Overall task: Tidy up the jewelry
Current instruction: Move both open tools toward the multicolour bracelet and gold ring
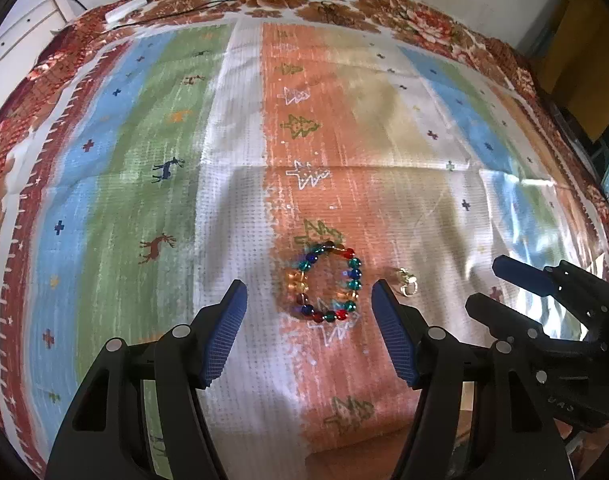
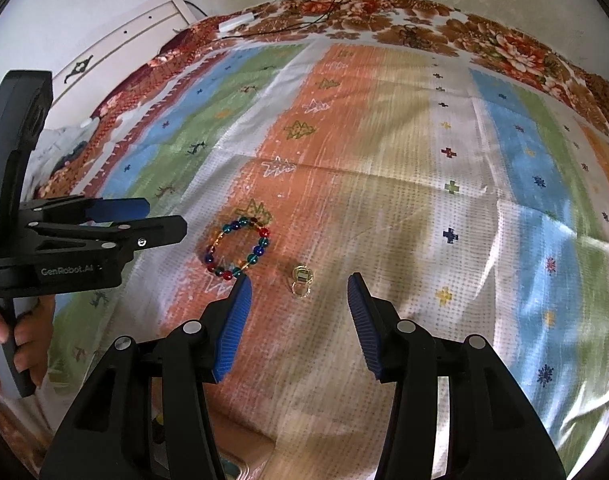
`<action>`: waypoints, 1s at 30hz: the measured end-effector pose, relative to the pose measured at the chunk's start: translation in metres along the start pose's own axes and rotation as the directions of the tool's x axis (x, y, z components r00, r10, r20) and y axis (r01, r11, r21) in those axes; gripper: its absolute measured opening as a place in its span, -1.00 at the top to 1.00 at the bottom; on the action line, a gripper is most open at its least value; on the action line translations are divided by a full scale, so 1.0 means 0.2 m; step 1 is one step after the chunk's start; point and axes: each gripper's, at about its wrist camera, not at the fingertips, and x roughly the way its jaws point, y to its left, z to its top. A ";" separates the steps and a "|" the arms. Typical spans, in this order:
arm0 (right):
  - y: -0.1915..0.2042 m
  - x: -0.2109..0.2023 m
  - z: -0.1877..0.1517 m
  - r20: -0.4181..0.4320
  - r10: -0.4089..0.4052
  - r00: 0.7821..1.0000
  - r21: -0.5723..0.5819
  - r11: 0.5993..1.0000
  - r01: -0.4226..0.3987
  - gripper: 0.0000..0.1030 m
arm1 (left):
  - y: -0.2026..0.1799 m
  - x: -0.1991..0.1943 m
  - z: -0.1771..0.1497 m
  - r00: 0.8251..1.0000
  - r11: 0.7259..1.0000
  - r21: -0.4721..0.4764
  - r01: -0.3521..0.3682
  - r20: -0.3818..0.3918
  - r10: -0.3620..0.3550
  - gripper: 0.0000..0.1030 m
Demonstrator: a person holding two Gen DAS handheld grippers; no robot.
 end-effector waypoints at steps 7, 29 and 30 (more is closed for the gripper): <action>0.00 0.08 0.01 -0.037 -0.006 0.999 -0.013 1.000 0.006 0.03 | 0.01 0.08 0.03 0.999 1.000 0.012 -0.016 -0.033 0.017 -0.26; 0.05 0.31 0.01 -0.129 -0.029 0.991 -0.081 0.997 0.019 0.03 | 0.01 0.29 0.08 0.992 0.996 0.079 -0.033 -0.115 0.042 -0.25; 0.05 0.32 0.01 -0.133 -0.032 0.991 -0.083 0.996 0.021 0.03 | 0.01 0.29 0.08 0.992 0.996 0.084 -0.036 -0.118 0.046 -0.25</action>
